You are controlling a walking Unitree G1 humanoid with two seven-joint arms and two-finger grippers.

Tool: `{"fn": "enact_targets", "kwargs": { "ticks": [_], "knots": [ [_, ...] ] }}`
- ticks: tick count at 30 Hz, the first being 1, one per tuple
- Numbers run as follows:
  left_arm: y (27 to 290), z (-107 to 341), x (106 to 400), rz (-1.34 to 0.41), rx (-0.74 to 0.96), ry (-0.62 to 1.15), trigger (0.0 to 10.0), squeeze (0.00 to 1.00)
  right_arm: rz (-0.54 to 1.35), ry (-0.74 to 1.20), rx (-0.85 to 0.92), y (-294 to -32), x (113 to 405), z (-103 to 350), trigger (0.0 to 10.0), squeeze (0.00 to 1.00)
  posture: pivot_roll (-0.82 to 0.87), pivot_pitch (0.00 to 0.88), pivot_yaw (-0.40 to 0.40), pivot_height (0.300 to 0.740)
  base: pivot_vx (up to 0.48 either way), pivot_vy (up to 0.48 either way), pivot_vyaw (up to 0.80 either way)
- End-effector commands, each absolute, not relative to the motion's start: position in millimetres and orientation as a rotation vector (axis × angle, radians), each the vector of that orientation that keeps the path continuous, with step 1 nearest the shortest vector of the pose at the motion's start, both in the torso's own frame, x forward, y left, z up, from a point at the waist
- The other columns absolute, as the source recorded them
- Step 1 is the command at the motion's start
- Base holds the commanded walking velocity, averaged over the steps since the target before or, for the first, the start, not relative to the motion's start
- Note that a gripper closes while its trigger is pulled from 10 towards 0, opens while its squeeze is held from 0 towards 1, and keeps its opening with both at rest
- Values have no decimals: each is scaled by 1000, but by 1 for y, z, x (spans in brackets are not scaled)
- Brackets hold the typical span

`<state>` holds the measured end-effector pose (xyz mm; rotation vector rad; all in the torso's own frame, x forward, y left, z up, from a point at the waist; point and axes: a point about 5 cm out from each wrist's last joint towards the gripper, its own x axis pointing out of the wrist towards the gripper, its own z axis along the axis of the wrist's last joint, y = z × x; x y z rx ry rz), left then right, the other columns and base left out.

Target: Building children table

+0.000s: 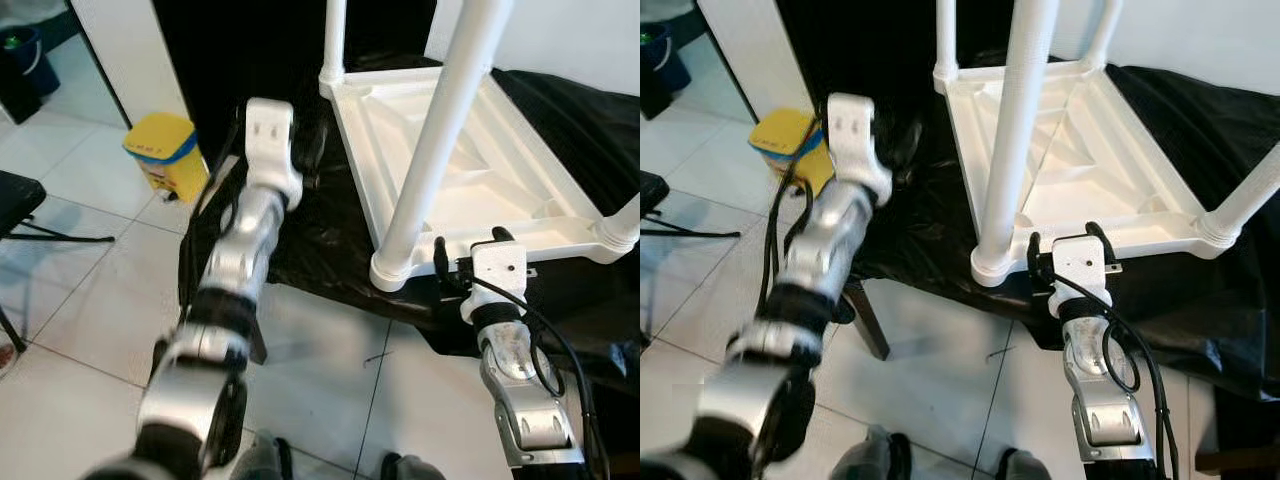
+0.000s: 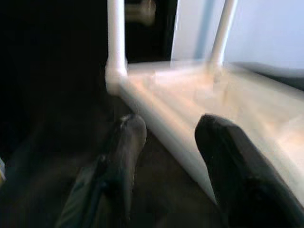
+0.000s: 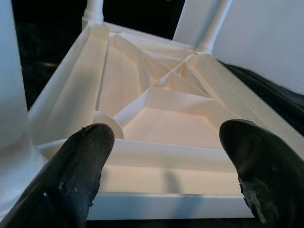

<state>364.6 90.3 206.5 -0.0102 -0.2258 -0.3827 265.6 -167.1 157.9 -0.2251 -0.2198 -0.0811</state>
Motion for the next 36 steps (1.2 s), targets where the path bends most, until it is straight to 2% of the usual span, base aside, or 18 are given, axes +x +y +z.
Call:
{"fn": "enact_targets", "kwargs": {
  "ticks": [1, 6, 8, 15, 17, 22, 32, 36],
  "knots": [
    [88, 208, 354, -493, 44, -238, 10000, 0, -73, -183, -197, -170, 264, 150, 10000, 0, 48, 155, -53, 740, 0, 0, 0],
    [99, 188, 331, -497, 88, -200, 10000, 0, -31, -165, -160, -173, 258, 144, 10000, 0, 57, 154, -66, 740, 0, 0, 0],
    [103, 176, 312, -528, 135, -187, 10000, 0, 17, -143, -132, -177, 253, 137, 10000, 0, 68, 145, -85, 740, 0, 0, 0],
    [105, 171, 300, -546, 166, -176, 10000, 0, 64, -141, -120, -181, 248, 134, 10000, 0, 67, 137, -89, 740, 0, 0, 0],
    [106, 167, 292, -538, 140, -164, 10000, 0, 101, -138, -116, -185, 244, 130, 10000, 0, 57, 112, -88, 740, 0, 0, 0],
    [108, 160, 288, -525, 111, -141, 10000, 0, 125, -136, -107, -186, 241, 127, 10000, 0, 51, 98, -86, 740, 0, 0, 0],
    [107, 140, 285, -518, 50, -85, 10000, 0, 127, -139, -63, -179, 244, 114, 10000, 0, 22, 6, -56, 740, 0, 0, 0],
    [107, 139, 287, -516, 44, -82, 10000, 0, 126, -145, -59, -179, 246, 114, 10000, 0, 22, 6, -56, 740, 0, 0, 0]
  ]
}}
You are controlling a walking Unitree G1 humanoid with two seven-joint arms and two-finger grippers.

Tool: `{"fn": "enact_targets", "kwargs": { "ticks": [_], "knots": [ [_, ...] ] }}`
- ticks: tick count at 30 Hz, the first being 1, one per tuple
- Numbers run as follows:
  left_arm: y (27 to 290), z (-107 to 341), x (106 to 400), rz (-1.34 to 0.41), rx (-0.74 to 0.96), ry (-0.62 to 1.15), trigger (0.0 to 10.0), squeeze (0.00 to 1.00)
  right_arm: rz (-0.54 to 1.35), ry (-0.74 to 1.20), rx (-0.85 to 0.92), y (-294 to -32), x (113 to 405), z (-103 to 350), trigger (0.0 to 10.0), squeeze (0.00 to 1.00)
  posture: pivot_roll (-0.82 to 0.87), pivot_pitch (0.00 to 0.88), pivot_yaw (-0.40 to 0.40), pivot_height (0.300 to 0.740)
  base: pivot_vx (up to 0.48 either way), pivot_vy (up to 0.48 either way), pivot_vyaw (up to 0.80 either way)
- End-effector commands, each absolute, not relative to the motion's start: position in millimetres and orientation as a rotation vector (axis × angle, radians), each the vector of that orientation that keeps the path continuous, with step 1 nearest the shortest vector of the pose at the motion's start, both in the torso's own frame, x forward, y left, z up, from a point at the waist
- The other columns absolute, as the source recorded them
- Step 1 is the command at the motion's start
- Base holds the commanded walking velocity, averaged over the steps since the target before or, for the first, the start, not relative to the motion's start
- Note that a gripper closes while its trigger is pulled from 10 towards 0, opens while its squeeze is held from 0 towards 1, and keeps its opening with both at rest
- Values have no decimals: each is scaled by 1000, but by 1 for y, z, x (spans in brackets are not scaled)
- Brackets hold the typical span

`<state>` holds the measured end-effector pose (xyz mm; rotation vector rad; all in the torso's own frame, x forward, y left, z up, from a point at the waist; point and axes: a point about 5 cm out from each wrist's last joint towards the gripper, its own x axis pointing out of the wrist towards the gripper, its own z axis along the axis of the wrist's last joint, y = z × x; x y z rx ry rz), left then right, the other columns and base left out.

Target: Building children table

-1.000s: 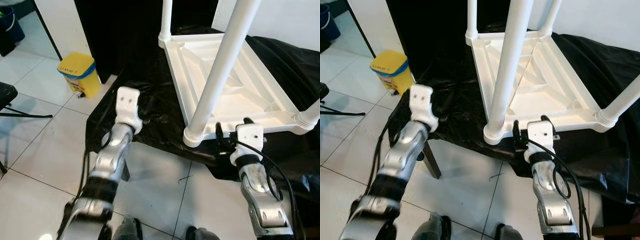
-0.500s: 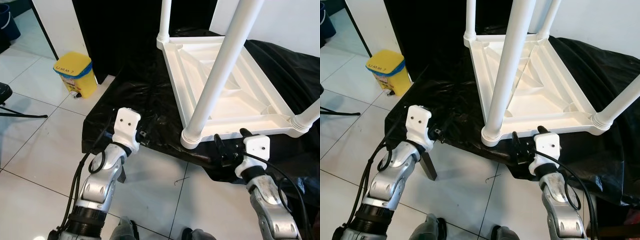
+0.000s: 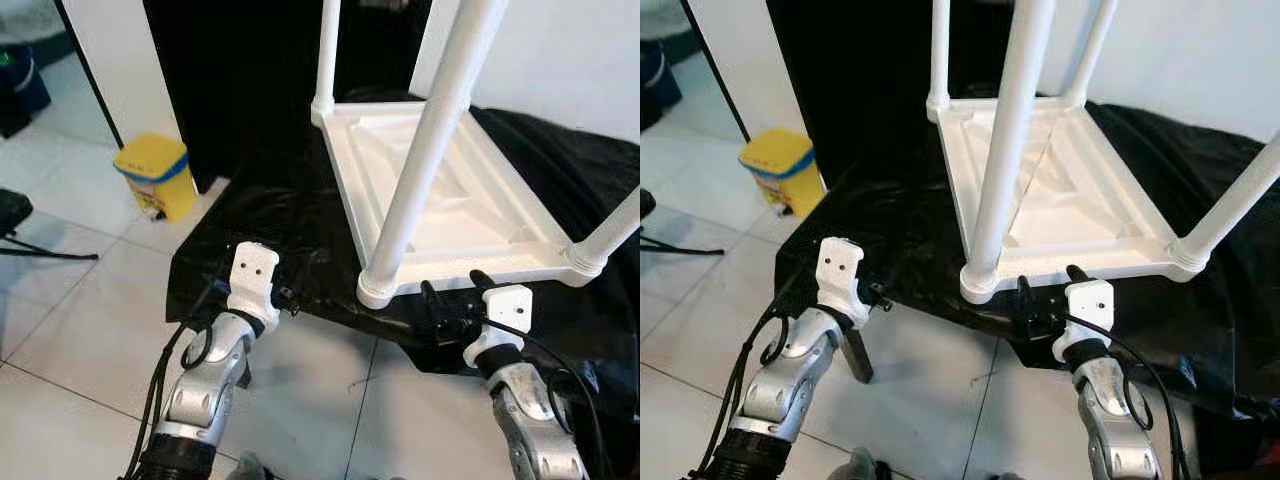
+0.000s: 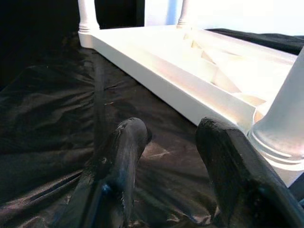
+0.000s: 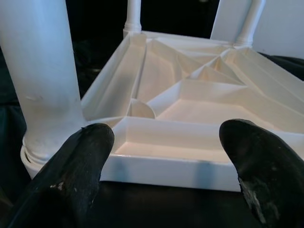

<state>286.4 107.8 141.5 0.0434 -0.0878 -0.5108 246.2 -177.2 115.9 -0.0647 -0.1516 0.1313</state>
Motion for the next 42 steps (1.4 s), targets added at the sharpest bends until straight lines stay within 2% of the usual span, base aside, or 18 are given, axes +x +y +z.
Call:
{"fn": "enact_targets", "kwargs": {
  "ticks": [1, 8, 18, 25, 26, 30, 31, 37, 42],
  "knots": [
    [108, 138, 288, -517, 43, -78, 10000, 0, 124, -149, -59, -179, 247, 113, 10000, 0, 18, 0, -47, 740, 0, 0, 0],
    [110, 135, 292, -529, 56, -75, 10000, 0, 135, -150, -82, -183, 248, 108, 10000, 0, 10, 0, -39, 740, 0, 0, 0],
    [109, 134, 281, -632, 116, -69, 10000, 0, 336, -82, -112, -179, 231, 97, 10000, 0, 16, 0, -33, 740, 0, 0, 0],
    [109, 133, 279, -649, 129, -69, 10000, 0, 381, -71, -115, -176, 230, 96, 10000, 0, 19, 6, -34, 740, 0, 0, 0],
    [109, 134, 279, -662, 140, -66, 10000, 0, 442, -71, -117, -168, 235, 97, 10000, 0, 27, 27, -33, 740, 0, 0, 0],
    [108, 134, 278, -668, 151, -63, 10000, 0, 469, -75, -118, -163, 239, 98, 10000, 0, 31, 32, -34, 740, 0, 0, 0],
    [108, 134, 277, -674, 168, -59, 10000, 0, 519, -92, -126, -152, 249, 101, 10000, 0, 41, 48, -36, 740, 0, 0, 0],
    [109, 134, 276, -670, 173, -56, 10000, 0, 553, -103, -126, -143, 256, 103, 10000, 0, 46, 55, -39, 740, 0, 0, 0],
    [112, 137, 273, -643, 168, -56, 10000, 0, 650, -139, -106, -109, 282, 113, 10000, 0, 76, 85, -48, 740, 0, 0, 0]
  ]
}}
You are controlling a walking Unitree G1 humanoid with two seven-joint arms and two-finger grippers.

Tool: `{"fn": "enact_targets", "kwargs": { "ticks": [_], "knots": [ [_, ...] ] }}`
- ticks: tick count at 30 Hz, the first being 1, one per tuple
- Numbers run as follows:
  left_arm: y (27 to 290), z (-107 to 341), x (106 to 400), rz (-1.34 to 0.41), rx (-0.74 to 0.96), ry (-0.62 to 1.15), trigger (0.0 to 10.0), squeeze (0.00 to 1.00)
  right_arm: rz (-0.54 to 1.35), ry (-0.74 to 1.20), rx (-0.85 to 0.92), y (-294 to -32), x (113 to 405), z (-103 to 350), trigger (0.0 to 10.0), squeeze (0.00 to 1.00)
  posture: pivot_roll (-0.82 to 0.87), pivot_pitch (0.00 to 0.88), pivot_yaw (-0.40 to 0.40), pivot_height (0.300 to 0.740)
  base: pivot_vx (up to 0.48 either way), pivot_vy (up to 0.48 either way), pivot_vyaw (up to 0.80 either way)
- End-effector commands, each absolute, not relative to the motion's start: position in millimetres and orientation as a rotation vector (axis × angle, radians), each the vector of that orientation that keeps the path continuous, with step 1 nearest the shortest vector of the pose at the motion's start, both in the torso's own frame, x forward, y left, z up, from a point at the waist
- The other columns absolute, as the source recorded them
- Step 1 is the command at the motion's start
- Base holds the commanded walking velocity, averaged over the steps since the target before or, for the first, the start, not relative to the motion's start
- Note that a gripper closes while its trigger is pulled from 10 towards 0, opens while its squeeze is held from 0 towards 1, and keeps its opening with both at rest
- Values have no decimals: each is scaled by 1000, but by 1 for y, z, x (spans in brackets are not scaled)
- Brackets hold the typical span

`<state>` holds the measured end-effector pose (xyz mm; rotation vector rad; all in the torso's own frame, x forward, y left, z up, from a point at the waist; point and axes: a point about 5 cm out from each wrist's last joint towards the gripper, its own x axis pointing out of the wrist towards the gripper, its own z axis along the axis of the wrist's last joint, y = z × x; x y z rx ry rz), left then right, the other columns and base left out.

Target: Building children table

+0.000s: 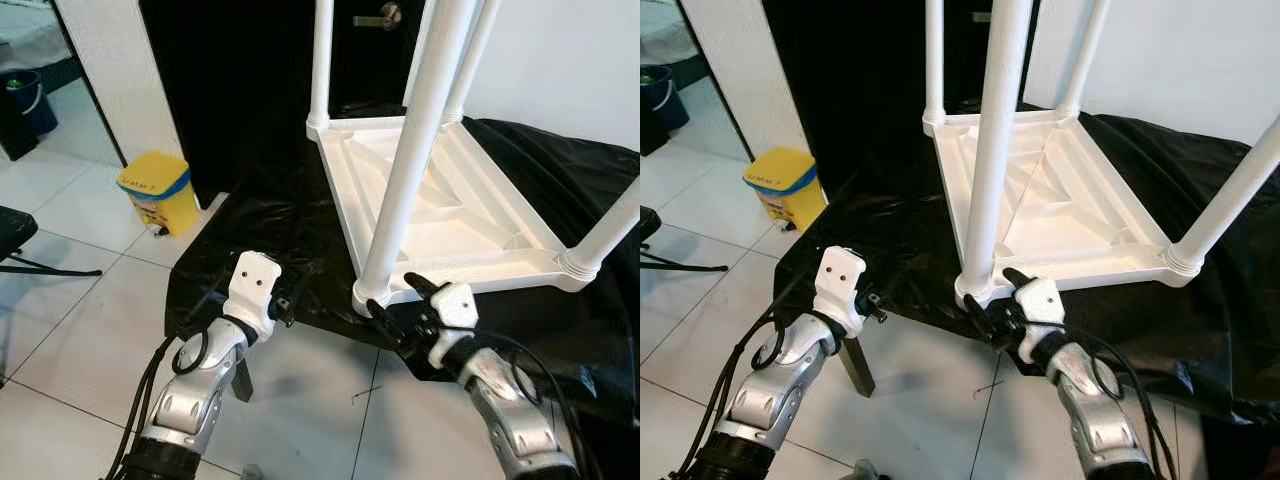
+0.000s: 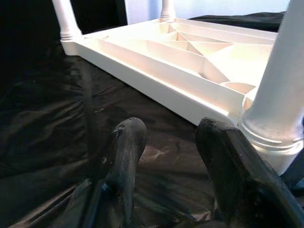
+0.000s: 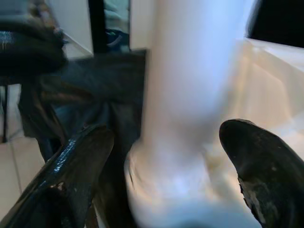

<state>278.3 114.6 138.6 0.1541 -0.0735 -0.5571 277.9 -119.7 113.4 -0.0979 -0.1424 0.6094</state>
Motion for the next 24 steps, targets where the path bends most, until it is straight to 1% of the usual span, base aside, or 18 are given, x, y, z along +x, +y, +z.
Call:
{"fn": "enact_targets", "kwargs": {
  "ticks": [1, 4, 5, 6, 8, 9, 11, 15, 16, 17, 18, 20, 24],
  "knots": [
    [112, 137, 273, -643, 168, -56, 10000, 0, 650, -139, -106, -109, 282, 113, 10000, 0, 76, 85, -48, 740, 0, 0, 0],
    [113, 138, 272, -632, 167, -56, 10000, 0, 679, -147, -102, -98, 291, 116, 10000, 0, 89, 94, -53, 740, 0, 0, 0],
    [114, 138, 271, -627, 168, -56, 10000, 0, 694, -149, -100, -93, 295, 117, 7529, 0, 92, 94, -54, 740, 0, 0, 0],
    [114, 139, 271, -623, 168, -56, 10000, 0, 703, -149, -98, -88, 299, 118, 6353, 0, 100, 97, -60, 740, 0, 0, 0],
    [114, 139, 271, -620, 168, -56, 10000, 0, 706, -148, -97, -86, 301, 119, 6353, 0, 100, 97, -60, 740, 0, 0, 0],
    [115, 139, 270, -612, 167, -56, 10000, 0, 711, -144, -93, -81, 305, 119, 0, 0, 109, 103, -66, 740, 0, 0, 0],
    [117, 140, 269, -598, 165, -56, 10000, 0, 717, -139, -78, -71, 312, 120, 0, 0, 111, 104, -68, 740, 0, 0, 0],
    [118, 140, 268, -590, 164, -57, 10000, 0, 722, -132, -60, -63, 316, 121, 0, 0, 119, 108, -73, 740, 0, 0, 0],
    [118, 141, 267, -587, 163, -57, 10000, 0, 726, -127, -45, -55, 319, 121, 0, 0, 119, 108, -74, 740, 0, 0, 0],
    [118, 141, 267, -587, 163, -57, 10000, 0, 726, -127, -45, -55, 319, 121, 0, 0, 119, 108, -74, 740, 0, 0, 0],
    [118, 141, 267, -585, 162, -55, 10000, 0, 742, -118, -32, -38, 325, 123, 0, 0, 122, 111, -76, 740, 0, 0, 0],
    [118, 142, 266, -584, 160, -53, 10000, 0, 764, -106, -32, -23, 329, 125, 0, 0, 121, 112, -76, 740, 0, 0, 0],
    [118, 142, 266, -583, 160, -52, 10000, 0, 777, -106, -45, -13, 330, 126, 0, 0, 121, 113, -76, 740, 0, 0, 0]
  ]
}}
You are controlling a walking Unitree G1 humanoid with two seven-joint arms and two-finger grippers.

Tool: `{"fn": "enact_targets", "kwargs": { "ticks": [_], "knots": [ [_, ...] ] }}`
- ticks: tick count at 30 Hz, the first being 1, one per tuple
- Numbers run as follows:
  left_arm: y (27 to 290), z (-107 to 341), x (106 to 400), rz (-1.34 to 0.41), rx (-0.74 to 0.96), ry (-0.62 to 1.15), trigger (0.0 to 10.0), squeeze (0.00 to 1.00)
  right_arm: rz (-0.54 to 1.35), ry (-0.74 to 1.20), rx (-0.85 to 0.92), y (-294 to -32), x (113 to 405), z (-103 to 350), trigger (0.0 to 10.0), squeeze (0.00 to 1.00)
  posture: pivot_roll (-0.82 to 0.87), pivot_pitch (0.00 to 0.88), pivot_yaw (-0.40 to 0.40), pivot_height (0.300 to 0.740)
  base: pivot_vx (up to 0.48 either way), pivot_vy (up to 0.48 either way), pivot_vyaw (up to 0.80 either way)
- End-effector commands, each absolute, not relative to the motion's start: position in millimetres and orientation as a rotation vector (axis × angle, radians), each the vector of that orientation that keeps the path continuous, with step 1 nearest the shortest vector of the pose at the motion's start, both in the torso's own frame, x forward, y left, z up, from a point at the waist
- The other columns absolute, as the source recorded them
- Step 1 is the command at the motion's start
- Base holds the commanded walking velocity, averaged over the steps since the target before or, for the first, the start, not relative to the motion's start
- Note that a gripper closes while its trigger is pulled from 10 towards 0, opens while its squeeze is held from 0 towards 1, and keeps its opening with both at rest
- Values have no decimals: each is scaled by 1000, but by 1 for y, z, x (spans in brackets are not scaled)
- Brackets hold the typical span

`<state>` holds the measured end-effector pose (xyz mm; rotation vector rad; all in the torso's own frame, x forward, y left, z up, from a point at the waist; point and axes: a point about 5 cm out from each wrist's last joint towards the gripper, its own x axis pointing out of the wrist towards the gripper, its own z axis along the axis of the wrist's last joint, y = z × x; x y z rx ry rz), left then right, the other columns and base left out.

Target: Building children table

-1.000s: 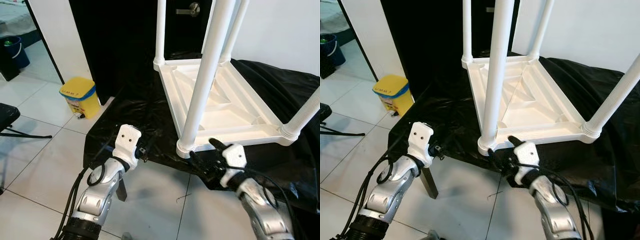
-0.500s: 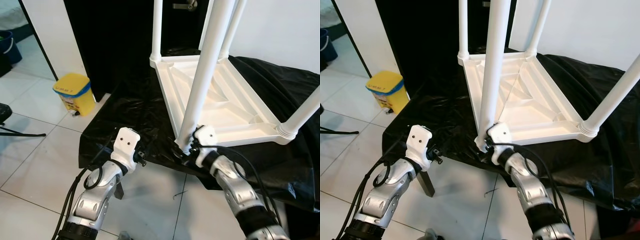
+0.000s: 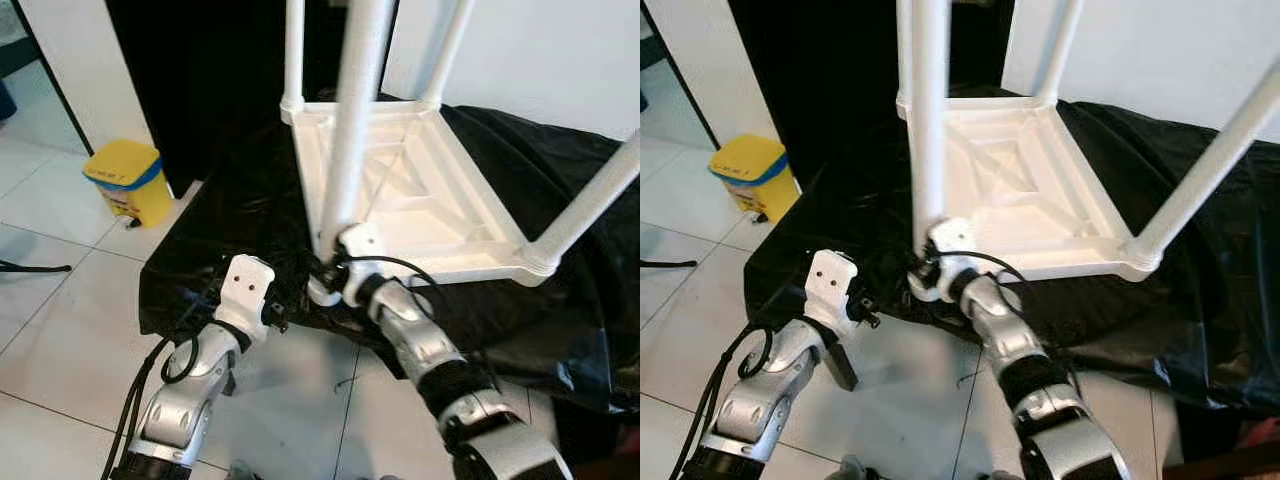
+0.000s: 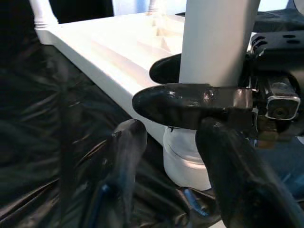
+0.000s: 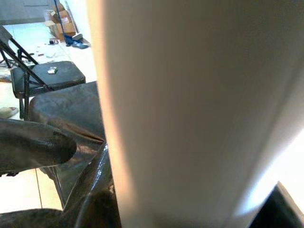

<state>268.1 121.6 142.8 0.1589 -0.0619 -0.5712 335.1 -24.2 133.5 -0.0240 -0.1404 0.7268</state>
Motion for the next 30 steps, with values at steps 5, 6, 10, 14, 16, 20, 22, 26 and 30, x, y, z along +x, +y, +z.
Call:
{"fn": "enact_targets", "kwargs": {
  "ticks": [5, 6, 10, 14, 16, 20, 22, 26, 30],
  "knots": [
    [117, 143, 265, -584, 158, -54, 10000, 0, 768, -95, -37, 7, 333, 131, 10000, 0, 125, 119, -82, 740, 0, 0, 0],
    [117, 143, 265, -584, 158, -54, 10000, 0, 768, -95, -37, 7, 333, 131, 10000, 0, 125, 119, -82, 740, 0, 0, 0],
    [115, 142, 263, -581, 150, -50, 10000, 0, 763, -119, -17, 11, 331, 132, 10000, 0, 121, 125, -88, 740, 0, 0, 0],
    [114, 141, 260, -587, 143, -41, 10000, 0, 740, -150, -10, -3, 328, 126, 10000, 0, 116, 127, -89, 740, 0, 0, 0],
    [113, 141, 260, -595, 140, -39, 10000, 0, 730, -170, -4, -9, 326, 125, 10000, 0, 112, 128, -88, 740, 0, 0, 0],
    [110, 141, 258, -625, 126, -34, 10000, 0, 691, -238, 33, -30, 322, 128, 10000, 1000, 103, 130, -85, 740, 0, 0, 0],
    [109, 141, 258, -636, 116, -29, 10000, 0, 685, -259, 42, -36, 320, 129, 10000, 1000, 99, 132, -84, 740, 0, 0, 0],
    [106, 140, 257, -661, 100, -18, 10000, 0, 696, -294, 45, -47, 312, 131, 10000, 416, 92, 134, -82, 740, 0, 0, 0],
    [104, 141, 254, -688, 87, -12, 10000, 0, 709, -312, 17, -62, 301, 131, 10000, 0, 89, 136, -82, 740, 0, 0, 0]
  ]
}}
